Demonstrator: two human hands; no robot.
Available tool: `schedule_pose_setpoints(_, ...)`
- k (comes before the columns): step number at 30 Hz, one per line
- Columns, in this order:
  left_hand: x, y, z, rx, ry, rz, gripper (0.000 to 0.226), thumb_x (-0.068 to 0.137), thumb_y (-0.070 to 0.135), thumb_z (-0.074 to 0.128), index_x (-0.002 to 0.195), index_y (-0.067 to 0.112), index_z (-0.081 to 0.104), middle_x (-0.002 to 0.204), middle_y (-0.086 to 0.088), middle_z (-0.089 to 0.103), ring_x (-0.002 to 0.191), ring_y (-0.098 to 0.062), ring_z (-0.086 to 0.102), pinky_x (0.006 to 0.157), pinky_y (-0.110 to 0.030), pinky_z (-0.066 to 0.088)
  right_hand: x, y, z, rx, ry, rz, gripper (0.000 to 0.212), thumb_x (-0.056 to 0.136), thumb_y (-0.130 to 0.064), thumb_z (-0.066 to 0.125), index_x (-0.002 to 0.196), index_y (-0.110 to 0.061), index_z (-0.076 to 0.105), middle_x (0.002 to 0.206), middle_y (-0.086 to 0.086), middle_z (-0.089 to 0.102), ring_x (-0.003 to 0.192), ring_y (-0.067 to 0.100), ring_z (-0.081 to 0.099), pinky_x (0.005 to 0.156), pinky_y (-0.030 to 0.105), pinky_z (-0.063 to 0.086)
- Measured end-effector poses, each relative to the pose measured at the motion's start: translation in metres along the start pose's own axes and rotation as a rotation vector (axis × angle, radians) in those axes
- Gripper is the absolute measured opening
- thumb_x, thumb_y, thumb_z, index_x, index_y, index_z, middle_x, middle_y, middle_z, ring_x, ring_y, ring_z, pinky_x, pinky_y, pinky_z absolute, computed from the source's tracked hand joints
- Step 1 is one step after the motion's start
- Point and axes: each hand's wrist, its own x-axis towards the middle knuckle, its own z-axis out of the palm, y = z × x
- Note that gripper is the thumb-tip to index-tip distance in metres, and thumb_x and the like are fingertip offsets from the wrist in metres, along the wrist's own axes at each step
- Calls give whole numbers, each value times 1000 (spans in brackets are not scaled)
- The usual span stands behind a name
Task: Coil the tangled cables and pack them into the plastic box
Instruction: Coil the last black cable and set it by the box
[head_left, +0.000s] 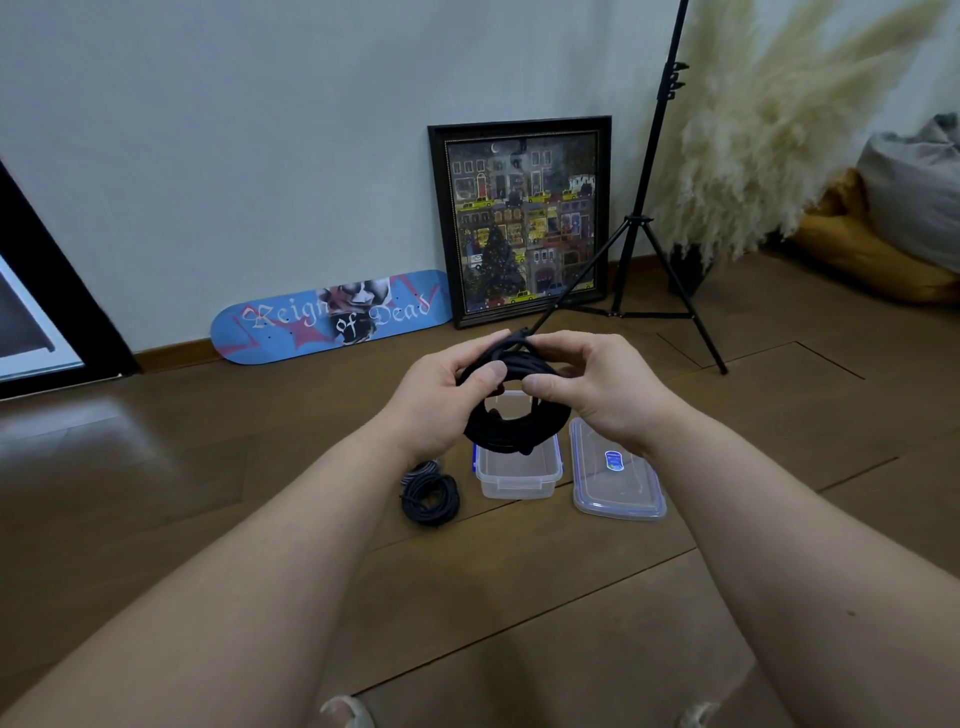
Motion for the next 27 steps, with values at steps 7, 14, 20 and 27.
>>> schedule_pose_setpoints(7,3,2,4,-47,151,26,30,100,9,52,125,19,64,111,0,69,95,-2,62,79,-11,47,2,-2,9,-84,40,-36,39,85,-11,73,124,-14,66,107,-5,70,104,12,66,99,36,50)
schedule_pose_setpoints(14,9,-4,-3,41,3,-85,40,102,35,46,142,27,50,137,3,57,127,-11,51,112,-36,38,3,2,14,100,148,112,39,81,-18,77,116,-16,60,106,1,71,96,16,69,91,40,56)
schedule_pose_setpoints(20,10,-6,-5,45,97,-119,48,86,18,70,132,23,58,110,0,70,102,-19,67,89,-37,54,4,-3,12,310,198,217,37,88,-26,70,119,-9,59,101,7,71,86,22,71,80,41,60)
schedule_pose_setpoints(27,5,-3,-8,-305,250,-325,15,93,17,65,105,10,67,86,-11,66,72,-22,61,49,-24,42,2,-2,13,292,-15,377,32,90,-23,69,117,-9,60,95,15,73,83,31,73,78,42,59)
